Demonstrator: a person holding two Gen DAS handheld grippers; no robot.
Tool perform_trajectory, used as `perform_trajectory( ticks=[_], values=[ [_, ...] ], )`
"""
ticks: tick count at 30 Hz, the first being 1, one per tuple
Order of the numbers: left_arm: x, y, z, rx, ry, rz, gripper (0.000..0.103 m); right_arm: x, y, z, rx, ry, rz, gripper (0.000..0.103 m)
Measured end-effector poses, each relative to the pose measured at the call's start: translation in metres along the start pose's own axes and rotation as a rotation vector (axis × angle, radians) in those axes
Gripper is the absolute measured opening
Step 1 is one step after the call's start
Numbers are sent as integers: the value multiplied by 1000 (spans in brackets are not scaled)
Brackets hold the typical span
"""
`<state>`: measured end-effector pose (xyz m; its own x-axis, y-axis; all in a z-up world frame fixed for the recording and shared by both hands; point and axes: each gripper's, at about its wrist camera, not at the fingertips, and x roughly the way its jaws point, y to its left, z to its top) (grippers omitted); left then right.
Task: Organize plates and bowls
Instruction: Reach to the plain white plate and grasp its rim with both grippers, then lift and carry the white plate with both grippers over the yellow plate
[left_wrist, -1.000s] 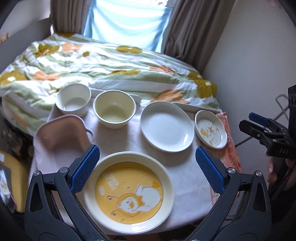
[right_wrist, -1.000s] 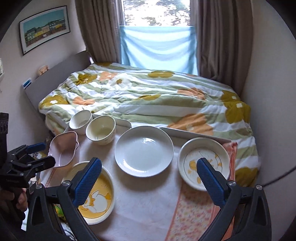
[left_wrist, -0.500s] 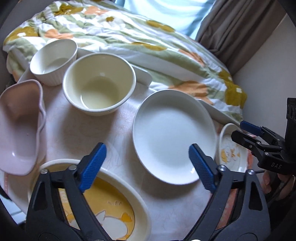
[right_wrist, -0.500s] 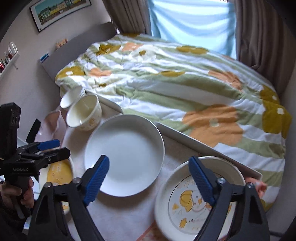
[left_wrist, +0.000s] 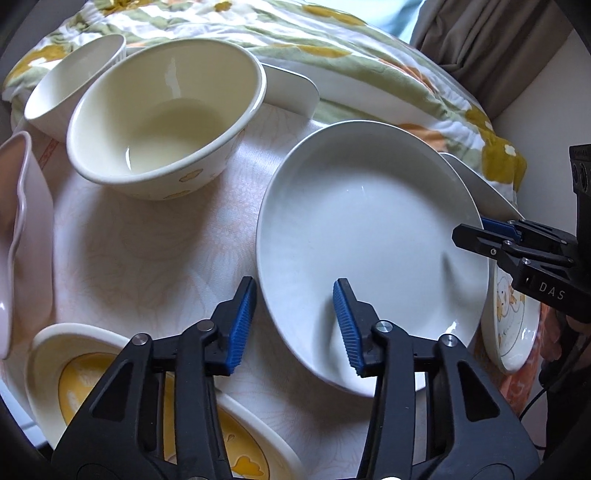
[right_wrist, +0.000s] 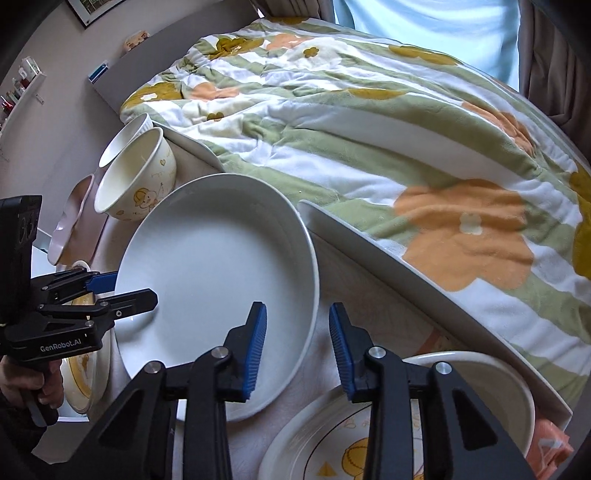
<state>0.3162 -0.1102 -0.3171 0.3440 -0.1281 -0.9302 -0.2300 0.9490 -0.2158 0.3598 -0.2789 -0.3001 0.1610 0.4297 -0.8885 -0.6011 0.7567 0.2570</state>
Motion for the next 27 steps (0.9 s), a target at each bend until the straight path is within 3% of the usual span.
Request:
perform_trajectory(
  ticks=[2, 4, 8, 18, 27],
  values=[
    [1, 0, 3, -2, 1, 0, 26, 2, -1, 0, -5, 5, 12, 23],
    [2, 0, 6, -7, -6, 16, 23, 5, -1, 2, -13, 14, 20, 16],
    [-1, 4, 6, -21, -12, 16, 18, 5, -1, 2, -16, 7, 15, 13],
    [-11, -1, 8, 11, -31, 65, 18, -2, 4, -3, -10, -17, -1, 13],
    [-34, -6, 5, 34, -51, 55, 18, -24, 12, -2, 1, -50, -26, 13]
  ],
)
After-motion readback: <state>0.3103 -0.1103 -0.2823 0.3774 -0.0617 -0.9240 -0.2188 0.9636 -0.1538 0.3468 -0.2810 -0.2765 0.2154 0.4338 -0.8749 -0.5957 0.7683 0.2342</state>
